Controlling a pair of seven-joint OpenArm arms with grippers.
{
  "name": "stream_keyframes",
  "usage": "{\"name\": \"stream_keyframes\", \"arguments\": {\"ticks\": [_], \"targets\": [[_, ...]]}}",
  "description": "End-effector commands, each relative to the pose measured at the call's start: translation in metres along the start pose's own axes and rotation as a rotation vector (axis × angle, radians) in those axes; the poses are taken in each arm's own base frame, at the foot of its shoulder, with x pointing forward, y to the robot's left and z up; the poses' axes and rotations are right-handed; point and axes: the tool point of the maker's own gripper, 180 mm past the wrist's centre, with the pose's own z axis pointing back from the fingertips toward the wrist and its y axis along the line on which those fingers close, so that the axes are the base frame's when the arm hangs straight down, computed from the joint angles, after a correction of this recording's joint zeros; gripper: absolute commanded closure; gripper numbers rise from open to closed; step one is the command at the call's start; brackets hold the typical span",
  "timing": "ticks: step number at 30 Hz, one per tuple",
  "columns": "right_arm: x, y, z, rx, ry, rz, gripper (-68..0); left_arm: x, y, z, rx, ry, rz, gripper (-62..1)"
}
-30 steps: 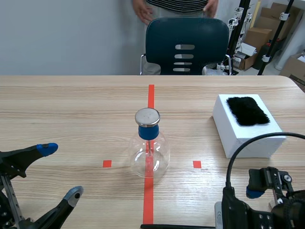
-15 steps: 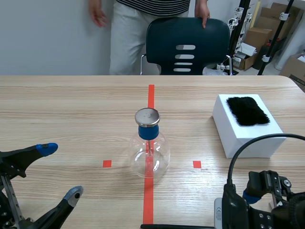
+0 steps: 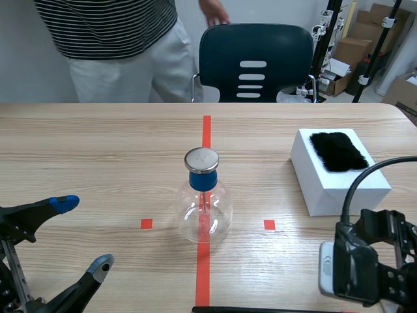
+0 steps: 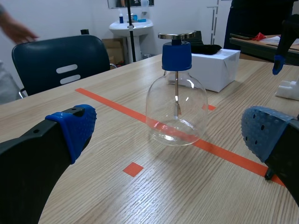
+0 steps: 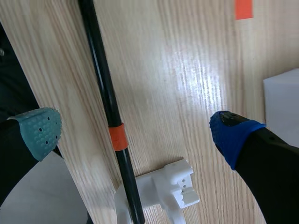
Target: Do the electroscope experiment. put the rod down on the box
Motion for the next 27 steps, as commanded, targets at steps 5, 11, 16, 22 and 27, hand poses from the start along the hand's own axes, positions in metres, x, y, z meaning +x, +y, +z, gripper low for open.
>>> {"name": "stream_keyframes", "arguments": {"ticks": [5,11,16,22,27], "targets": [[0.012,-0.013,0.017,-0.052,-0.126,-0.017,-67.9,0.006,0.002,-0.004,-0.001,-0.029,-0.003,-62.3],[0.017,-0.020,0.029,-0.087,-0.205,-0.033,-67.9,0.006,0.002,-0.004,-0.001,-0.029,-0.003,-62.3],[0.016,-0.023,0.032,-0.103,-0.213,-0.036,-67.9,0.006,0.002,-0.004,-0.001,-0.029,-0.003,-62.3],[0.016,-0.023,0.032,-0.103,-0.212,-0.036,-67.9,0.006,0.002,-0.004,-0.001,-0.029,-0.003,-62.3],[0.016,-0.023,0.032,-0.103,-0.212,-0.036,-67.9,0.006,0.002,-0.004,-0.001,-0.029,-0.003,-62.3]]}}
